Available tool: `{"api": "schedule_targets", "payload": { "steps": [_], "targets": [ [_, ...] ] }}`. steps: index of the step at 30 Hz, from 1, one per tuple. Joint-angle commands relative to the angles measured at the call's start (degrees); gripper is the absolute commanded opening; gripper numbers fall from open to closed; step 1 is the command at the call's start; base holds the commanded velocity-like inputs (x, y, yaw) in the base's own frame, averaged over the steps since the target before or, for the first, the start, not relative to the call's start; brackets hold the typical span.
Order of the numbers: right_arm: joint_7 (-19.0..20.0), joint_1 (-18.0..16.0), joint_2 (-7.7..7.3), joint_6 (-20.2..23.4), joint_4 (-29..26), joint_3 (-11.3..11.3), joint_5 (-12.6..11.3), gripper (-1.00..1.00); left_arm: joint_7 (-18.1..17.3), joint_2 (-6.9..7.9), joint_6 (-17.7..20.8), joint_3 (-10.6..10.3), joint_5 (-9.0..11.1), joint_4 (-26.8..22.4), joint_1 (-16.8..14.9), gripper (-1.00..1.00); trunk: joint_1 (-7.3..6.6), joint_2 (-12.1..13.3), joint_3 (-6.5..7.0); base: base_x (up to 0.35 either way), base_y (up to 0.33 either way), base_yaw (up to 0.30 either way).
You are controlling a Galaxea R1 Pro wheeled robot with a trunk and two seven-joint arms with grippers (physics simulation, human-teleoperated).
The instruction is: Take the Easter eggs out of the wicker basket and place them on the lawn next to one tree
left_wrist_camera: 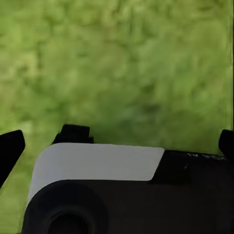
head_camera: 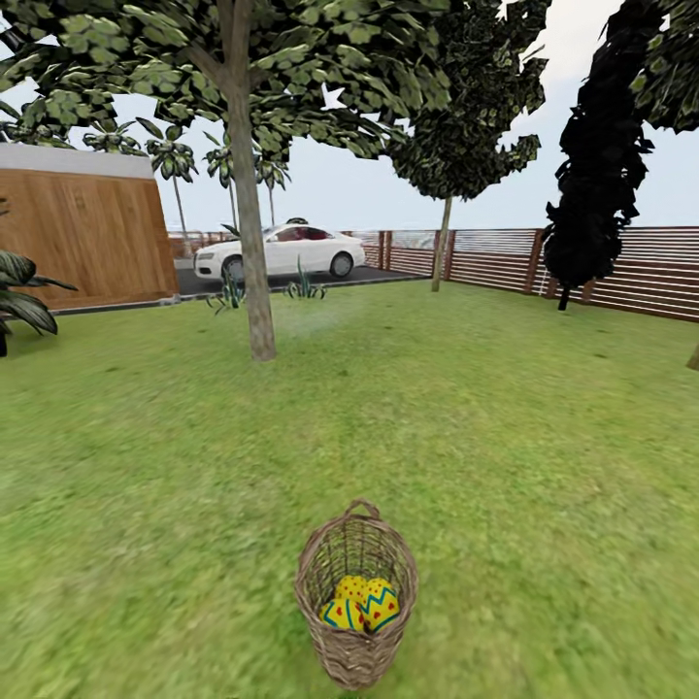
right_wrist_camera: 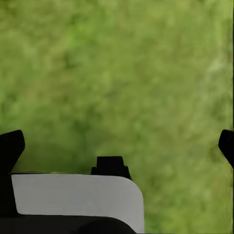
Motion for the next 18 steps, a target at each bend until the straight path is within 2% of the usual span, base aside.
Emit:
{"api": "schedule_targets", "payload": {
  "steps": [1,3,4,5,6,8,10,11,13,15,18],
  "targets": [
    [-0.75,-0.02,0.03,-0.03,-1.54,0.03,0.04,1.0,-0.24,-0.01,0.14,0.94,0.74,-2.34,0.03,1.0,0.0,-0.03,-0.07,0.0,0.0,0.033],
    [-1.34,-0.03,0.14,0.44,-4.1,0.08,0.09,1.0,0.38,-0.12,0.36,1.54,0.96,-6.0,0.03,1.0,0.0,-0.03,-0.08,0.0,0.0,0.019],
    [-1.88,-0.03,0.21,1.87,-7.28,0.2,0.17,1.0,1.86,-0.26,1.52,1.85,1.09,-10.24,0.03,1.0,0.0,-0.03,-0.08,0.0,0.0,0.009],
    [-2.15,-0.03,0.21,2.82,-8.63,0.23,0.19,1.0,2.73,-0.29,2.31,1.92,1.15,-11.72,0.03,1.0,0.0,-0.03,-0.09,0.0,0.0,0.007],
    [-2.72,-0.06,0.13,5.75,-11.73,0.27,0.22,1.0,5.06,-0.34,4.45,2.06,1.34,-14.86,0.03,1.0,0.0,-0.03,-0.09,0.0,0.0,0.004],
    [-3.68,-0.13,-0.07,18.55,-22.19,0.12,0.19,1.0,13.27,-1.18,10.89,2.25,2.84,-23.74,0.03,1.0,0.0,-0.03,-0.09,0.0,0.0,0.002],
    [-3.97,-0.14,-0.22,29.15,-32.02,-0.11,0.15,1.0,20.02,-3.08,14.76,2.14,4.37,-30.44,0.03,1.0,0.0,-0.03,-0.09,0.0,0.0,0.0],
    [-4.02,-0.15,-0.24,31.2,-34.36,-0.17,0.13,1.0,21.52,-3.59,15.54,2.09,4.6,-32.03,0.03,1.0,0.0,-0.03,-0.09,0.0,0.0,0.0],
    [-4.32,-0.22,-0.27,37.01,-42.84,-0.41,0.1,1.0,26.47,-5.62,18.81,1.67,5.12,-38.65,0.03,1.0,0.0,-0.03,-0.09,0.0,0.0,0.0],
    [-5.0,-0.71,-0.21,41.01,-49.8,-0.52,0.13,1.0,30.23,-7.22,21.92,-0.05,5.29,-45.93,0.03,1.0,0.0,-0.03,-0.09,0.0,0.0,0.0],
    [-5.81,-3.1,0.05,49.29,-56.87,-0.51,0.02,1.0,33.83,-8.15,23.99,-4.63,5.42,-54.64,0.03,1.0,0.0,-0.03,-0.09,0.0,0.0,0.0]
  ]
}}
